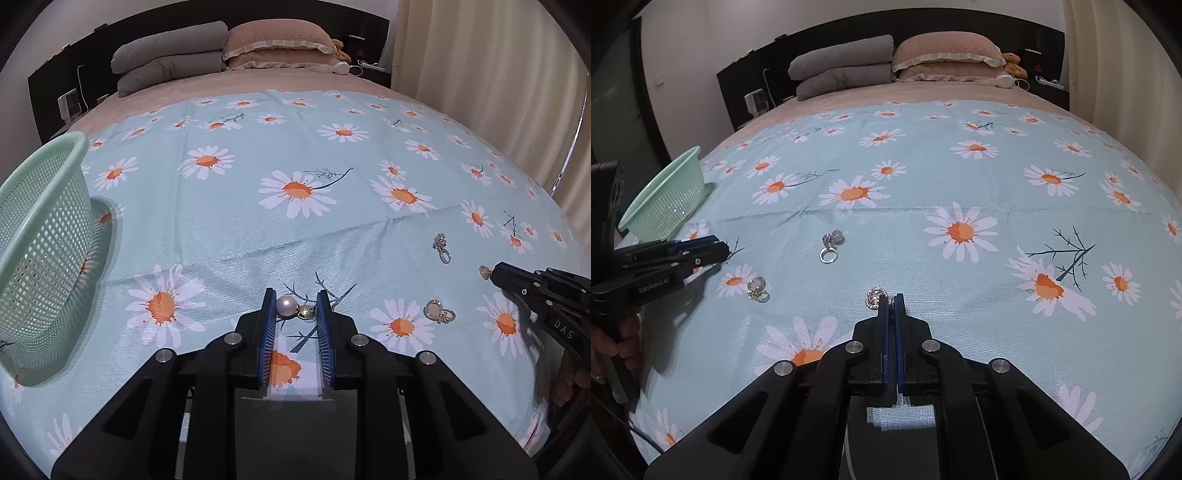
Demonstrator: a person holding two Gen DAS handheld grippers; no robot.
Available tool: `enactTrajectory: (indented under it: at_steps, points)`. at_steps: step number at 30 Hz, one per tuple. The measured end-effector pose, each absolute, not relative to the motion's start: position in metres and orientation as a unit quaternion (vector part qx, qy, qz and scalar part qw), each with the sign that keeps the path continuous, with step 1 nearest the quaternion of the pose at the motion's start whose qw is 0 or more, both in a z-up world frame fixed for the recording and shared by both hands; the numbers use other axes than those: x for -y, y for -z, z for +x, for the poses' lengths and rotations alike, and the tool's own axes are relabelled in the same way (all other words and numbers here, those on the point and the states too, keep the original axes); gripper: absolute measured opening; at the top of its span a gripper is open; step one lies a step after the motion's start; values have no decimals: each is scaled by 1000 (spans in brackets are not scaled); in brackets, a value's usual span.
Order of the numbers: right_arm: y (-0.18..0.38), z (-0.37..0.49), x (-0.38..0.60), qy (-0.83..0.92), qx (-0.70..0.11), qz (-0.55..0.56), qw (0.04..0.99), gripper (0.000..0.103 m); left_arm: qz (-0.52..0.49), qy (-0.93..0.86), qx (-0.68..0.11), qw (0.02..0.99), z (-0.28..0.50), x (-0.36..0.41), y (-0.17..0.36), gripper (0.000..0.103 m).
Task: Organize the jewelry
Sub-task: 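Grasp the pearl earring with left tool while right tool grasps a silver earring, then carry both earrings over the green basket and open both tools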
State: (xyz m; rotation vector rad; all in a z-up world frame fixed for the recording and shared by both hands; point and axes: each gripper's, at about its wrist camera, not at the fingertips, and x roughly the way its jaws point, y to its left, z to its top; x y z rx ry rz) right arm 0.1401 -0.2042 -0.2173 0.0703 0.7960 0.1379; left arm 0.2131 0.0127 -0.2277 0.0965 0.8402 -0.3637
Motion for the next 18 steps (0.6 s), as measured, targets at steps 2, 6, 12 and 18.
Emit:
enactTrajectory:
  at_steps: [2,6,12,18]
  points:
    - [216,139,204,-70,-386,35,919,2,47,177,-406,895,212,-13,226,22]
    - [212,135,204,-69,-382,33,921,2,44,177,-405,896,211,-14,223,22]
    - [201,132,206,-73,-369,37,926,2,42,176,-398,899,208,-16,214,22]
    - [189,129,204,-77,-359,34,929,2,45,178,-392,901,204,-16,206,22]
